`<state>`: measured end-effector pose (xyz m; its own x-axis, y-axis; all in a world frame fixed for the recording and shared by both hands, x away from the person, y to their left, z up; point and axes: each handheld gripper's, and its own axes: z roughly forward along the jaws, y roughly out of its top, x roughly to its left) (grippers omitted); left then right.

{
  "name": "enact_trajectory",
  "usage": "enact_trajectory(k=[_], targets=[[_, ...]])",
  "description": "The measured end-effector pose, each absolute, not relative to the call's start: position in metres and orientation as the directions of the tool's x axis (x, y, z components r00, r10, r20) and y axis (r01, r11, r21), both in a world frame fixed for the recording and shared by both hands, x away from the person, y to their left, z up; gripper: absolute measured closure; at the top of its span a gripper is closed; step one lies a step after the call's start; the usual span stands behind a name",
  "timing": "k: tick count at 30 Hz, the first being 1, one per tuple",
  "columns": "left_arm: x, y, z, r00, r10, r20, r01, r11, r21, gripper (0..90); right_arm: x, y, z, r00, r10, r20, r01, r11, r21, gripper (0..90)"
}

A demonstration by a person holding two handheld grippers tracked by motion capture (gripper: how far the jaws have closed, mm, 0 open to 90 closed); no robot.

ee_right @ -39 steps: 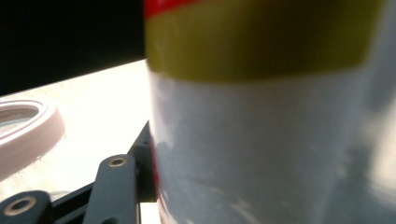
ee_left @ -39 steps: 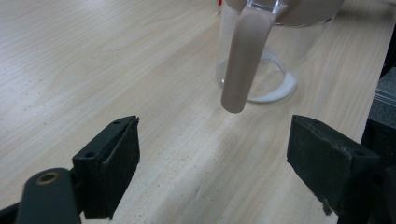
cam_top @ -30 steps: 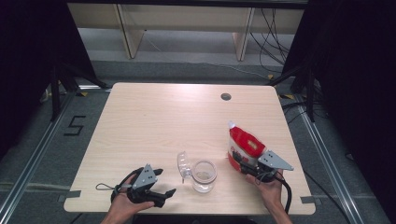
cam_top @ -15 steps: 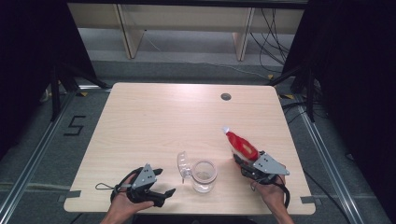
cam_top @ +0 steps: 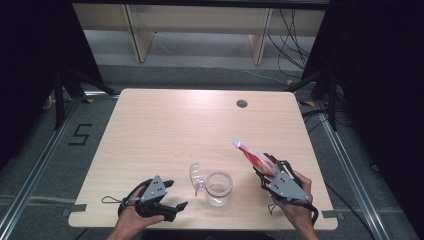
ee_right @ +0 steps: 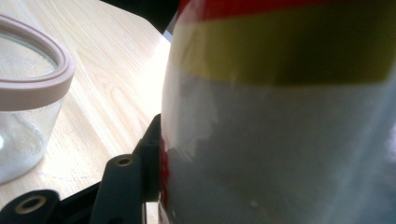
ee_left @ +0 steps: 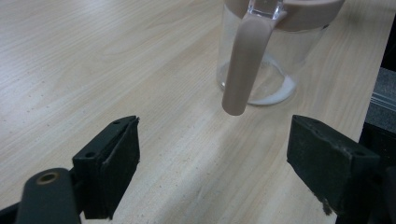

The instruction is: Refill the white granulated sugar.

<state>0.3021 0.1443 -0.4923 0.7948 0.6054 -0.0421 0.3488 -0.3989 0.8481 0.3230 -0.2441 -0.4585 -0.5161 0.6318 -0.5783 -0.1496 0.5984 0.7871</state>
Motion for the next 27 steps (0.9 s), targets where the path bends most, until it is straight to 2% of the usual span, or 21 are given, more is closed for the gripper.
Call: enact_trajectory(k=[1, 3, 8, 11, 12, 16, 21, 24, 25, 27], targets=[[0.302, 0.144, -0.492, 0.797, 0.602, -0.05, 0.352, -0.396, 0.848, 17.0, 0.321, -0.244, -0.458, -0.508, 0.632, -0.585, -0.153, 0.602, 0.783, 49.2], [0.304, 0.146, -0.491, 0.809, 0.587, -0.023, 0.329, -0.42, 0.846, 17.0, 0.318, -0.243, -0.454, -0.467, 0.566, -0.679, -0.202, 0.679, 0.706, 49.3], [0.303, 0.145, -0.492, 0.804, 0.594, -0.027, 0.335, -0.415, 0.846, 17.0, 0.311, -0.241, -0.451, -0.442, 0.514, -0.735, -0.233, 0.726, 0.647, 49.4], [0.304, 0.146, -0.492, 0.807, 0.591, -0.019, 0.328, -0.421, 0.846, 17.0, 0.307, -0.237, -0.451, -0.414, 0.431, -0.802, -0.251, 0.792, 0.556, 49.5], [0.304, 0.146, -0.491, 0.806, 0.592, -0.026, 0.338, -0.424, 0.84, 17.0, 0.307, -0.236, -0.449, -0.382, 0.372, -0.846, -0.282, 0.825, 0.49, 49.6], [0.302, 0.146, -0.491, 0.79, 0.611, -0.046, 0.352, -0.39, 0.851, 17.0, 0.301, -0.232, -0.449, -0.368, 0.345, -0.864, -0.304, 0.833, 0.462, 49.7], [0.303, 0.148, -0.489, 0.796, 0.605, -0.017, 0.338, -0.422, 0.841, 17.0, 0.297, -0.23, -0.448, -0.345, 0.299, -0.89, -0.321, 0.853, 0.412, 49.8], [0.302, 0.145, -0.491, 0.791, 0.61, -0.046, 0.35, -0.39, 0.852, 17.0, 0.296, -0.229, -0.449, -0.349, 0.273, -0.897, -0.329, 0.86, 0.39, 49.8], [0.302, 0.147, -0.49, 0.795, 0.607, -0.023, 0.341, -0.414, 0.844, 17.0, 0.296, -0.229, -0.448, -0.358, 0.245, -0.901, -0.336, 0.867, 0.369, 49.9], [0.302, 0.147, -0.49, 0.791, 0.61, -0.031, 0.348, -0.408, 0.844, 17.0, 0.294, -0.228, -0.45, -0.367, 0.265, -0.892, -0.335, 0.857, 0.392, 49.9]])
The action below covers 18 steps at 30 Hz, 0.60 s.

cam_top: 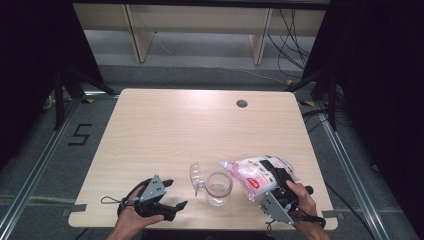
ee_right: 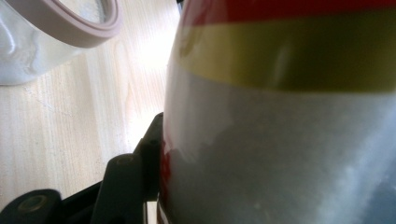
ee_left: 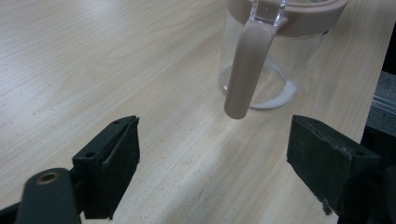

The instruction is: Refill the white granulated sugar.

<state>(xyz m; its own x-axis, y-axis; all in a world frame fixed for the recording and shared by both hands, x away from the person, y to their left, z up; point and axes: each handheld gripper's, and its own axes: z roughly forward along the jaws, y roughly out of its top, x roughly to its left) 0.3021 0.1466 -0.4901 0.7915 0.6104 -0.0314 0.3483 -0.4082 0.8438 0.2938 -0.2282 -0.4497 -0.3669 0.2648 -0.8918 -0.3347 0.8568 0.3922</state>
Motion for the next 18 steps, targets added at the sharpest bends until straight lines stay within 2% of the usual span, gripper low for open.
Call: enact_trajectory(k=[3, 4, 5, 7, 9, 10, 15, 18], targets=[[0.3015, 0.1453, -0.4911, 0.791, 0.61, -0.048, 0.351, -0.388, 0.852, 17.0, 0.292, -0.2273, -0.4481, -0.353, 0.236, -0.905, -0.345, 0.866, 0.361, 50.0], [0.3022, 0.1473, -0.4898, 0.793, 0.609, -0.022, 0.345, -0.419, 0.84, 17.0, 0.2917, -0.2275, -0.4458, -0.337, 0.207, -0.918, -0.357, 0.875, 0.328, 50.0], [0.3023, 0.1473, -0.4898, 0.793, 0.609, -0.024, 0.345, -0.417, 0.841, 17.0, 0.2906, -0.227, -0.4488, -0.353, 0.236, -0.905, -0.342, 0.868, 0.36, 50.0], [0.3014, 0.1456, -0.4906, 0.788, 0.614, -0.047, 0.354, -0.389, 0.85, 17.0, 0.2897, -0.2262, -0.4456, -0.332, 0.177, -0.927, -0.36, 0.884, 0.298, 50.1], [0.3015, 0.1459, -0.4905, 0.789, 0.613, -0.042, 0.353, -0.396, 0.848, 17.0, 0.2885, -0.2253, -0.449, -0.332, 0.189, -0.924, -0.354, 0.883, 0.308, 50.0], [0.3018, 0.1457, -0.4908, 0.79, 0.611, -0.044, 0.352, -0.393, 0.85, 17.0, 0.2887, -0.2245, -0.4471, -0.312, 0.147, -0.939, -0.368, 0.892, 0.262, 50.1], [0.3023, 0.1458, -0.4911, 0.792, 0.609, -0.046, 0.353, -0.394, 0.849, 17.0, 0.2866, -0.2235, -0.4491, -0.305, 0.145, -0.941, -0.373, 0.891, 0.258, 50.1], [0.3039, 0.1468, -0.4906, 0.803, 0.596, -0.022, 0.329, -0.413, 0.849, 17.0, 0.2845, -0.2199, -0.4479, -0.263, 0.055, -0.963, -0.39, 0.907, 0.158, 50.2]])
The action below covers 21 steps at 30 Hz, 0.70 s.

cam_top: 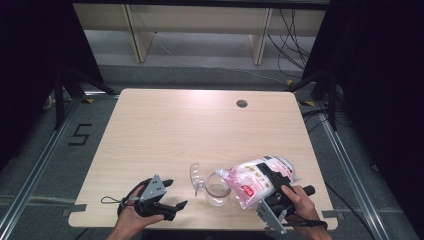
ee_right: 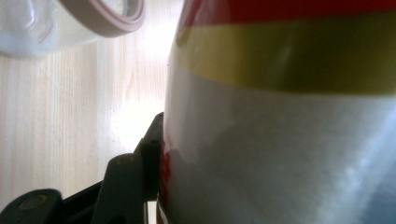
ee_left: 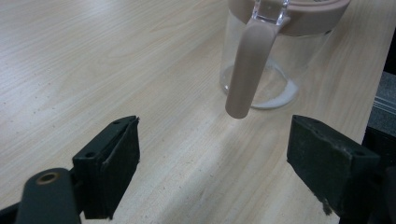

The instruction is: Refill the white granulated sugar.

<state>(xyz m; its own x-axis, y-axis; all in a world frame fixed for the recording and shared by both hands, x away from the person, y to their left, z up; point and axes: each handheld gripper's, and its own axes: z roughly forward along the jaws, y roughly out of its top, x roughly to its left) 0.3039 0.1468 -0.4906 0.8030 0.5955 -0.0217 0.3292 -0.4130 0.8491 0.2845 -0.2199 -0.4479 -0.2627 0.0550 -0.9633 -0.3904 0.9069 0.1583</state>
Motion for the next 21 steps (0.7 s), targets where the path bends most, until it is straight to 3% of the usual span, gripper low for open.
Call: enact_trajectory(k=[1, 4, 11, 17, 19, 21], targets=[[0.3023, 0.1457, -0.4913, 0.793, 0.608, -0.046, 0.353, -0.395, 0.848, 17.0, 0.2836, -0.2179, -0.4465, -0.245, 0.006, -0.969, -0.398, 0.911, 0.106, 50.2], [0.3023, 0.1456, -0.4913, 0.792, 0.609, -0.048, 0.354, -0.393, 0.848, 17.0, 0.2826, -0.2178, -0.4483, -0.261, 0.03, -0.965, -0.391, 0.91, 0.134, 50.3], [0.3023, 0.1453, -0.4913, 0.794, 0.607, -0.038, 0.349, -0.404, 0.846, 17.0, 0.2805, -0.2135, -0.4475, -0.219, -0.072, -0.973, -0.408, 0.913, 0.024, 50.5], [0.3023, 0.1435, -0.4928, 0.791, 0.61, -0.053, 0.355, -0.386, 0.851, 17.0, 0.2796, -0.2119, -0.4518, -0.214, -0.095, -0.972, -0.404, 0.915, 0.0, 50.6], [0.3023, 0.1434, -0.493, 0.791, 0.61, -0.053, 0.355, -0.386, 0.851, 17.0, 0.2803, -0.2106, -0.4462, -0.163, -0.205, -0.965, -0.419, 0.9, -0.12, 50.7], [0.3028, 0.1437, -0.4933, 0.794, 0.607, -0.048, 0.35, -0.389, 0.852, 17.0, 0.2795, -0.211, -0.4498, -0.19, -0.163, -0.968, -0.416, 0.907, -0.071, 50.7]])
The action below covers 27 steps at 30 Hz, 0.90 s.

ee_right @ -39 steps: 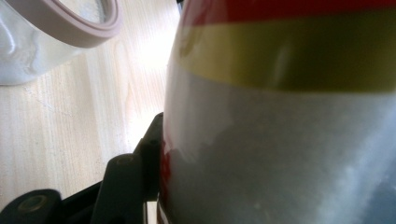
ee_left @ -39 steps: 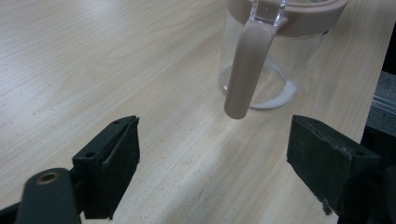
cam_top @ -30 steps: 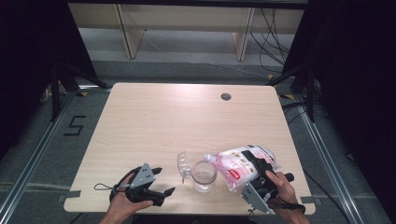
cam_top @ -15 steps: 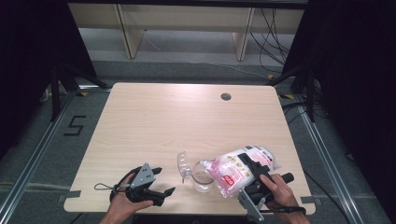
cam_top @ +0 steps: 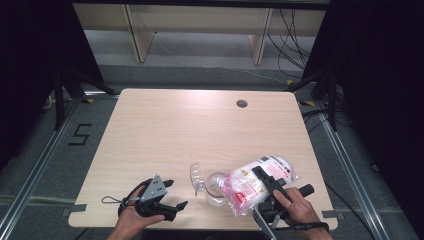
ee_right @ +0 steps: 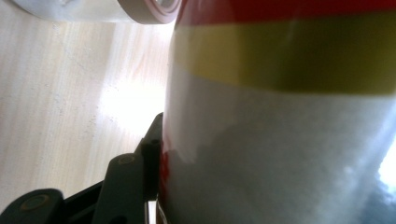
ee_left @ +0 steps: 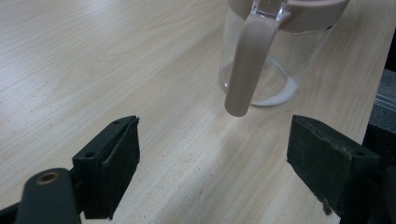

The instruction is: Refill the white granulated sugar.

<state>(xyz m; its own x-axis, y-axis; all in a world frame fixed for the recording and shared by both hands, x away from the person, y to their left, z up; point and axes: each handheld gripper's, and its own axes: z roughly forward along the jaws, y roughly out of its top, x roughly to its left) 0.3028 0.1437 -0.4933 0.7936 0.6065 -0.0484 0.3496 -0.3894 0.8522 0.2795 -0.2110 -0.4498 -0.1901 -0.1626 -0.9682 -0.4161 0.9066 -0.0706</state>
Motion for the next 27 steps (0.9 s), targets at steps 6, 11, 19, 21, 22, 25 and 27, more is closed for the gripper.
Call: enact_trajectory(k=[6, 11, 19, 21, 22, 25, 27], targets=[[0.302, 0.1445, -0.4918, 0.795, 0.606, -0.033, 0.347, -0.409, 0.844, 17.0, 0.2787, -0.2085, -0.4514, -0.172, -0.21, -0.962, -0.418, 0.9, -0.122, 50.9], [0.3024, 0.1447, -0.4923, 0.796, 0.604, -0.036, 0.349, -0.409, 0.843, 17.0, 0.278, -0.2093, -0.4477, -0.153, -0.231, -0.961, -0.416, 0.897, -0.15, 51.1], [0.3024, 0.1439, -0.4929, 0.797, 0.603, -0.04, 0.353, -0.41, 0.841, 17.0, 0.2781, -0.2099, -0.4494, -0.145, -0.251, -0.957, -0.406, 0.897, -0.174, 51.4], [0.3035, 0.1446, -0.4928, 0.801, 0.598, -0.029, 0.344, -0.42, 0.84, 17.0, 0.2779, -0.2098, -0.4505, -0.149, -0.246, -0.958, -0.4, 0.901, -0.169, 51.5], [0.3034, 0.1445, -0.4929, 0.799, 0.6, -0.033, 0.348, -0.417, 0.84, 17.0, 0.2787, -0.2088, -0.4494, -0.139, -0.259, -0.956, -0.412, 0.893, -0.183, 51.5], [0.3028, 0.1438, -0.4932, 0.798, 0.601, -0.042, 0.352, -0.409, 0.842, 17.0, 0.2785, -0.207, -0.4471, -0.12, -0.283, -0.952, -0.427, 0.88, -0.208, 51.6], [0.3027, 0.1437, -0.4933, 0.798, 0.601, -0.041, 0.351, -0.408, 0.843, 17.0, 0.2778, -0.208, -0.4491, -0.135, -0.274, -0.952, -0.408, 0.891, -0.198, 51.8]])
